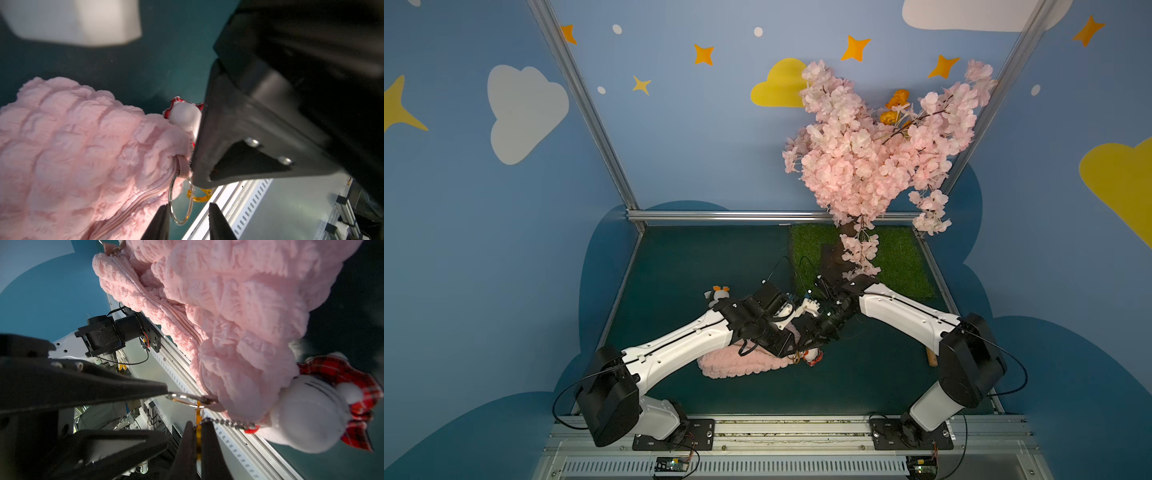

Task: Remove the decoration from the bag
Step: Remove the decoration item from the bag.

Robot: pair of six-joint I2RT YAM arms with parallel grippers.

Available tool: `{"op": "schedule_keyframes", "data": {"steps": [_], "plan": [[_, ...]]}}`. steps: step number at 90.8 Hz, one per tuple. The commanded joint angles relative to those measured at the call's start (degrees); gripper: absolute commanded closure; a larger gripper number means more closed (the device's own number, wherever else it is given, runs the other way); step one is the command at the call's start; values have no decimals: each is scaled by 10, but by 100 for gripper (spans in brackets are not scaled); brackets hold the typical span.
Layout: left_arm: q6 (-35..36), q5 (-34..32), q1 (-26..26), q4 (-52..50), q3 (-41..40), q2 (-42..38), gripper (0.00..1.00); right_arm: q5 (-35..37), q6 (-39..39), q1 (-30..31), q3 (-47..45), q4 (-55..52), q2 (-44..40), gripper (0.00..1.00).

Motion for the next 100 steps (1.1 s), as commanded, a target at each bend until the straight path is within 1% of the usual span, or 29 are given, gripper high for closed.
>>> {"op": "schedule_keyframes", "data": {"steps": [1,12,24,35,51,66,83,100], "plan": [[4,21,-5,16,-13,-10,62,-12,20,0,15,18,-8,100],[-1,13,-6,36,-31,-18,60,-14,22,-1,12,19,-13,100],[2,4,-9,41,-18,-17,60,-9,27,-2,7,19,-21,100],[3,-12,-9,41,-24,-40,59,-6,30,-1,1,19,-25,100],[-18,-8,-9,43,-50,-51,60,-14,39,5,3,29,-33,100],[-17,-20,-3,42,-53,-55,62,-20,50,11,-3,45,-40,100],[-18,-5,-1,59,-43,-80,62,-5,62,14,-4,45,-46,100],[-8,1,-13,72,-43,-77,61,6,66,11,-4,42,-45,100]]}}
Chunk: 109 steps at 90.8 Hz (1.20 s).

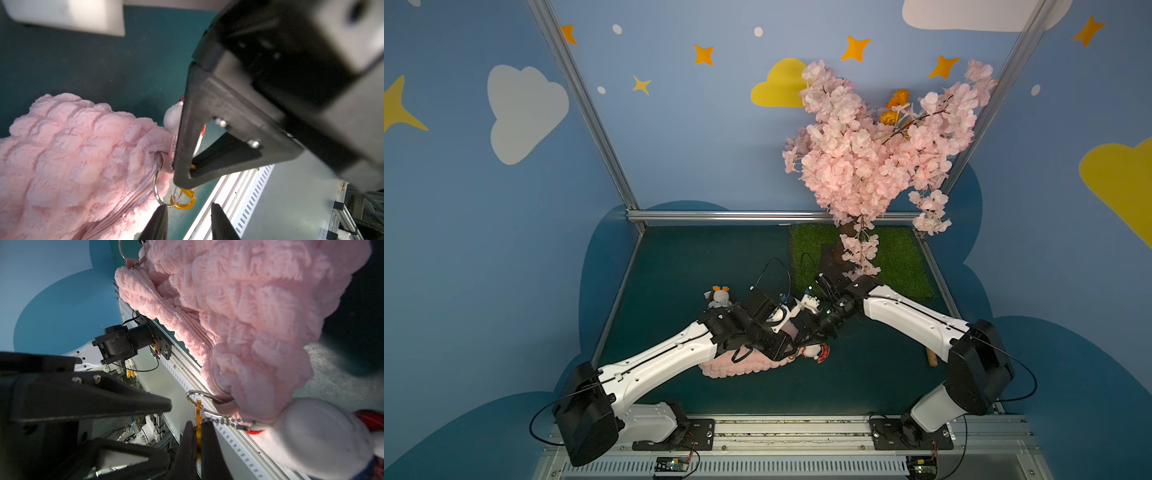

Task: Remove the decoration from the bag
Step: Remove the decoration item from the bag.

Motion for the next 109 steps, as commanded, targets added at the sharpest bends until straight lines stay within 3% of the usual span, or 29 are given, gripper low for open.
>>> {"op": "schedule_keyframes", "data": {"steps": [1,66,81,96,109], "plan": [[8,11,-5,10,9,-1,61,6,6,1,-2,4,-19,100],[57,-5,-7,27,33,66,61,-6,52,-21,-36,61,-60,100],[62,-15,-7,33,32,69,66,-14,62,-21,-38,73,-62,100],[67,-25,-8,27,35,69,77,-11,66,-22,-38,70,-62,100],[63,-45,-12,4,41,79,78,-8,73,-22,-35,70,-64,100]]}}
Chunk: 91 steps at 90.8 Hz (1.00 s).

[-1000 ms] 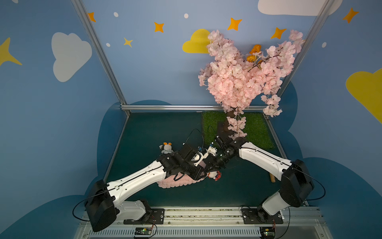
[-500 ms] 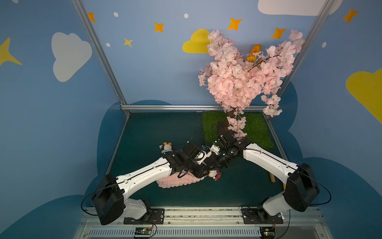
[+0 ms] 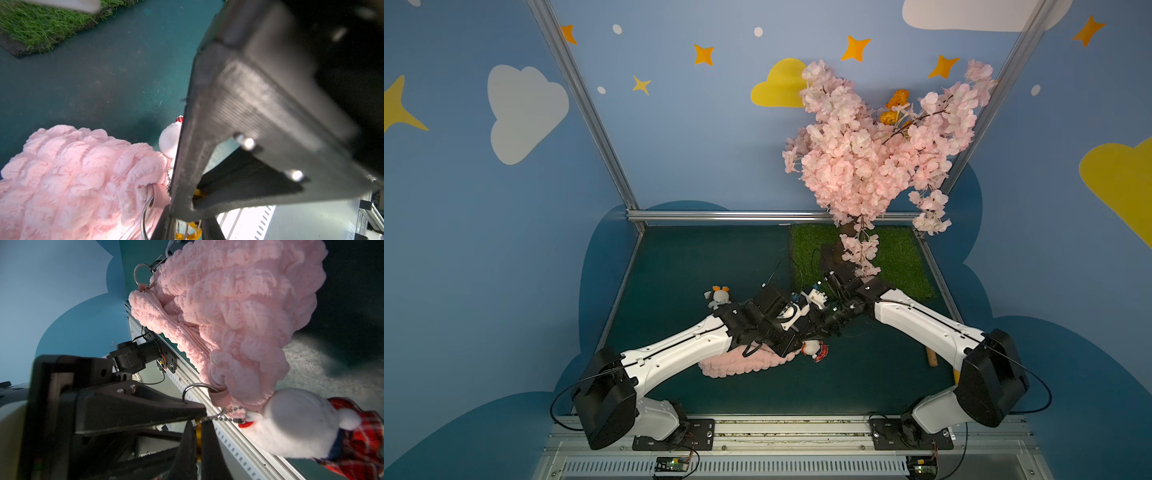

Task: Remove the decoration from the bag
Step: Remove the decoration item from the bag.

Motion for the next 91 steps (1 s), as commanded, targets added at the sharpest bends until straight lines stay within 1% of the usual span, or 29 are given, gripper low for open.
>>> {"op": "schedule_keyframes", "data": {"steps": [1,12,34,56,91], "plan": [[12,-31,-6,-30,15,13,79,-14,14,1,0,13,-18,100],[7,-52,-6,-43,19,18,81,-11,13,2,-1,13,-23,100],[-7,-72,-12,-43,39,27,88,-7,7,6,-4,20,-27,100],[-29,-80,-25,-55,36,20,88,-15,-8,14,-3,5,-22,100],[-41,-88,-40,-71,31,11,88,-28,-33,25,0,-25,-19,100]]}}
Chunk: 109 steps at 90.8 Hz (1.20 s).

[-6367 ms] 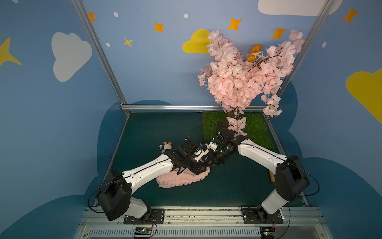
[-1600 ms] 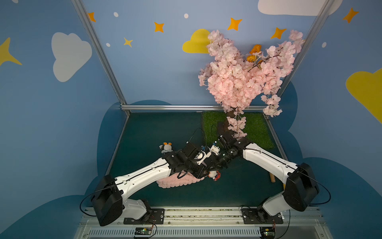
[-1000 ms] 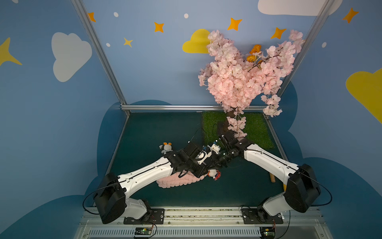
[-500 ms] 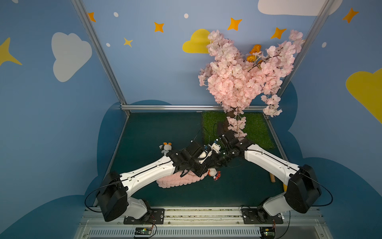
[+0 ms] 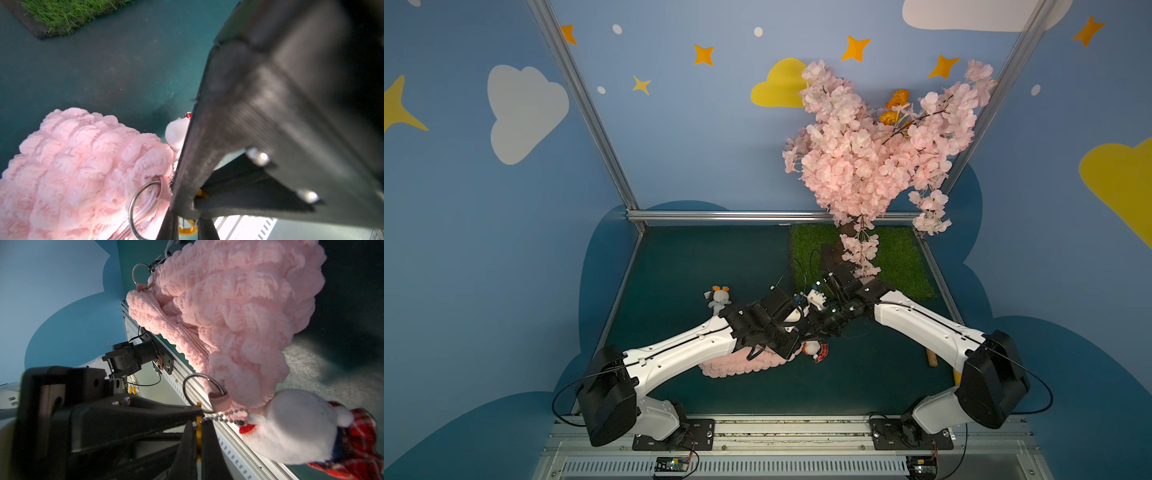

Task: Remove the decoration from the bag
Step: Remove the decoration item from the bag.

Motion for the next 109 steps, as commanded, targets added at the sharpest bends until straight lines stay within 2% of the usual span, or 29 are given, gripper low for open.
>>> {"op": "schedule_keyframes", "data": {"steps": [1,58,109], "plan": [[11,-17,-6,-19,-1,0,88,-43,-17,13,3,-29,-14,100],[1,-36,-27,-37,-25,-11,88,-41,-31,40,3,-40,0,100],[-36,-63,-45,-64,-30,-19,88,-42,-14,58,-20,-30,-7,100]]}}
